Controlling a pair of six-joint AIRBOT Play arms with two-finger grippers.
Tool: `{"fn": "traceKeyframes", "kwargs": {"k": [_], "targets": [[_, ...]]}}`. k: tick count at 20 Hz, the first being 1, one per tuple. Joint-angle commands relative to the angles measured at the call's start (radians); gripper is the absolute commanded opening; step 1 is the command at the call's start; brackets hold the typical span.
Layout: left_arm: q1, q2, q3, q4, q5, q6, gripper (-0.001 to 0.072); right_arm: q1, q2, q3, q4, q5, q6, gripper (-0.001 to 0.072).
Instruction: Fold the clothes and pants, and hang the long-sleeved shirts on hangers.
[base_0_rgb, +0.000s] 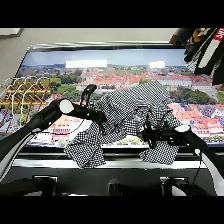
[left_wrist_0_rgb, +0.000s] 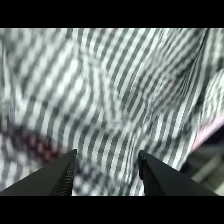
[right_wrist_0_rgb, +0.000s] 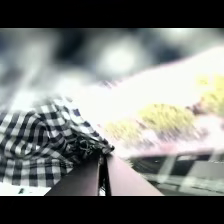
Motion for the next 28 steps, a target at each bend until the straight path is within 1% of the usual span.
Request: {"fn": "traceKeyframes", "kwargs": {"k": [1, 2, 3, 5, 6, 7, 8, 11, 17, 25, 26, 27, 28], "targets": [[-0.067, -0.085, 0.174, 0.135, 0.068, 0.005, 0.0459, 0.005, 0.133, 0.001, -0.179, 0.050, 0.137, 0.0027], [-0.103, -0.142, 0.256, 0.209, 0.053, 0.007, 0.0465, 0.005, 0.173, 0.001, -0.224, 0.060, 0.173, 0.0027], [-0.142, -0.207, 0.343, 0.291, 0.040, 0.052, 0.0523, 0.005, 0.203, 0.001, -0.256, 0.066, 0.194, 0.0027], [-0.211, -0.316, 0.466, 0.392, 0.071, 0.212, 0.0537, 0.005, 0.244, 0.001, -0.302, 0.077, 0.227, 0.0027], [-0.242, -0.360, 0.501, 0.403, 0.113, 0.311, 0.0546, 0.005, 0.253, 0.001, -0.311, 0.082, 0.228, 0.0027], [-0.257, -0.392, 0.522, 0.373, 0.144, 0.362, 0.0556, 0.005, 0.254, 0.001, -0.314, 0.086, 0.228, 0.0027], [-0.271, -0.419, 0.532, 0.348, 0.182, 0.361, 0.0557, 0.005, 0.254, 0.001, -0.314, 0.087, 0.228, 0.0027], [-0.298, -0.465, 0.537, 0.342, 0.273, 0.360, 0.0556, 0.005, 0.254, 0.001, -0.316, 0.087, 0.227, 0.0027], [-0.301, -0.520, 0.540, 0.296, 0.476, 0.361, 0.0556, 0.005, 0.254, 0.001, -0.318, 0.095, 0.220, 0.0028], [-0.297, -0.621, 0.626, 0.172, 0.490, 0.361, 0.0552, 0.005, 0.254, 0.001, -0.317, 0.103, 0.216, 0.0028], [-0.297, -0.636, 0.647, 0.168, 0.489, 0.360, 0.0518, 0.005, 0.254, 0.001, -0.317, 0.108, 0.216, 0.0028], [-0.297, -0.647, 0.665, 0.149, 0.487, 0.360, 0.0409, 0.005, 0.254, 0.001, -0.317, 0.114, 0.216, 0.0028], [-0.297, -0.653, 0.679, 0.111, 0.487, 0.360, 0.0276, 0.005, 0.256, 0.001, -0.317, 0.120, 0.216, 0.0028]]}}
